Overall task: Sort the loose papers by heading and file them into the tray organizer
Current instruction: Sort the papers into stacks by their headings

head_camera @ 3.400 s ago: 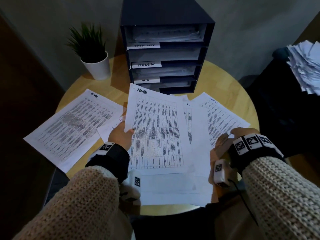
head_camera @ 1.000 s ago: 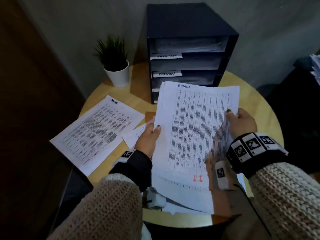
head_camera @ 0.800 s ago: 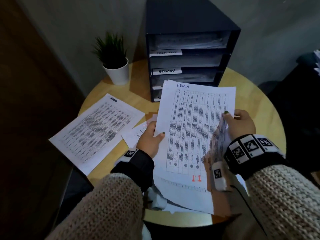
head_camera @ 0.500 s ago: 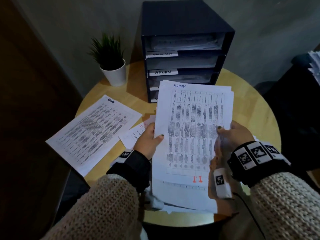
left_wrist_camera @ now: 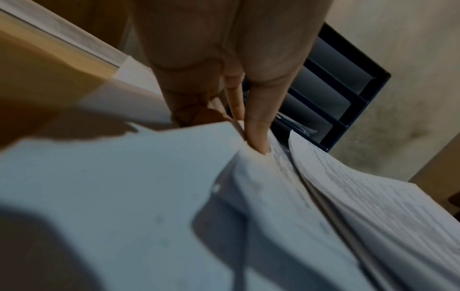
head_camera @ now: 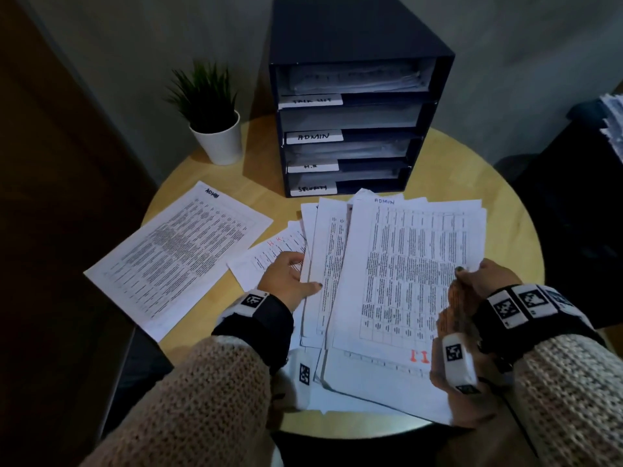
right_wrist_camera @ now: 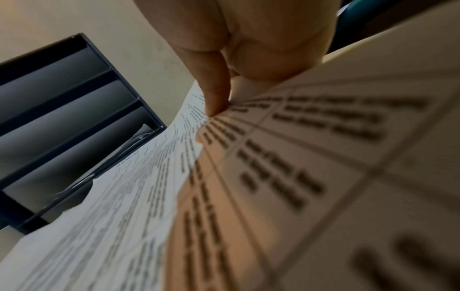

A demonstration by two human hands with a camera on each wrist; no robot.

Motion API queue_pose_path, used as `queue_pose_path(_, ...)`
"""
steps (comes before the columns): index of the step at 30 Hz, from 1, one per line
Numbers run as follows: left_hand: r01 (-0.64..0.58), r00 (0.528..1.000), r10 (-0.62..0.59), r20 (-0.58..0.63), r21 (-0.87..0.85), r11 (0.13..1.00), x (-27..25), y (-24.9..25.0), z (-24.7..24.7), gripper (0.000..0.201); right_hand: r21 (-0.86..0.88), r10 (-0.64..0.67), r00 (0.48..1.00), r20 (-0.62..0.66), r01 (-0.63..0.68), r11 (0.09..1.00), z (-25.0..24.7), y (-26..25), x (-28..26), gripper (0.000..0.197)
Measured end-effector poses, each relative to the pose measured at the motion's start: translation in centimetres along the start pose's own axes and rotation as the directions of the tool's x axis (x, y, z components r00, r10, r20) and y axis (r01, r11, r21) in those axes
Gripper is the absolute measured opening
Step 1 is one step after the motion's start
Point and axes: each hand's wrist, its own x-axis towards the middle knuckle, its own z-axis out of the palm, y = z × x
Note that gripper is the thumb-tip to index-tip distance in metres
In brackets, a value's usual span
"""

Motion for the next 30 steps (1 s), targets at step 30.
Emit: queue_pose_path(30,-0.123,0.969,0.163,-0.186,0.213,0.969,0.3,0.6,0.4,0.023,-0.21,-0.001,1.0,0.017,0.005,0.978,1.4,-0.5,1.3,0.053)
